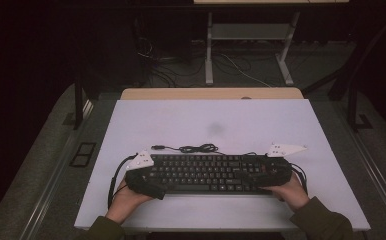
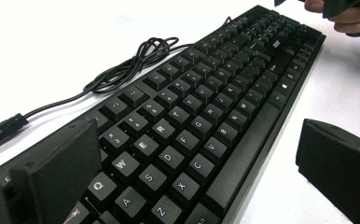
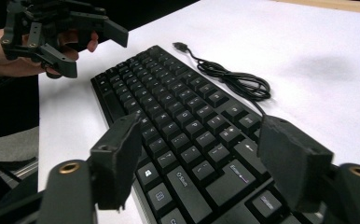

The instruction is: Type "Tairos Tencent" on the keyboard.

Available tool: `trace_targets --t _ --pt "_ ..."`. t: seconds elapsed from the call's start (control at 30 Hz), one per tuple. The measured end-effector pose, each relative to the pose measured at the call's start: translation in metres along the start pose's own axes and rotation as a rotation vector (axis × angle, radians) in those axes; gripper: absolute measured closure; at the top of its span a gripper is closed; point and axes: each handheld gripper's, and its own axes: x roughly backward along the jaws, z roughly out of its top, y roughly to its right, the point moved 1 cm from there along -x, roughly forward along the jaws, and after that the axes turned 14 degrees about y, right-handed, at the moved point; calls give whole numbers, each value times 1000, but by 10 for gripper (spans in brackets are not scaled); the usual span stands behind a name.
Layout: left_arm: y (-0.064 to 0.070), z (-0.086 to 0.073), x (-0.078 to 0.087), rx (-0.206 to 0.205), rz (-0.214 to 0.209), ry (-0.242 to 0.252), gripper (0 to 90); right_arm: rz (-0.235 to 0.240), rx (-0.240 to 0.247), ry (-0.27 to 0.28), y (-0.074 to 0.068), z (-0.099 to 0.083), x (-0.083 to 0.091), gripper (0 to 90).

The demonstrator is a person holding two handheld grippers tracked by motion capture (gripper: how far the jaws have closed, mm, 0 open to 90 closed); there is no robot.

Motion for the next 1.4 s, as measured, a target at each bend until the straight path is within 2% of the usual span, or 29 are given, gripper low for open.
trace_targets --t 0.43,0.77,0.8,1.0,1.13,1.2,1.4 --pt "0 0 -1 5 -2 2 0 33 11 -23 -4 1 -17 454" --pt "0 0 -1 8 -4 4 0 58 29 -50 -8 0 -29 598" --pt "0 0 -1 9 -3 4 0 59 39 -61 -8 -1 -31 641" --pt "-1 0 -1 6 -2 4 0 73 71 -108 -11 -6 -39 760" --pt "0 0 -1 8 -4 4 0 75 83 -130 -12 -8 -40 822" --pt "0 -1 -1 10 -5 3 0 72 85 -149 -11 -9 -40 886" --pt "-1 -1 -2 10 -6 0 0 73 95 -189 -10 -12 -42 894"
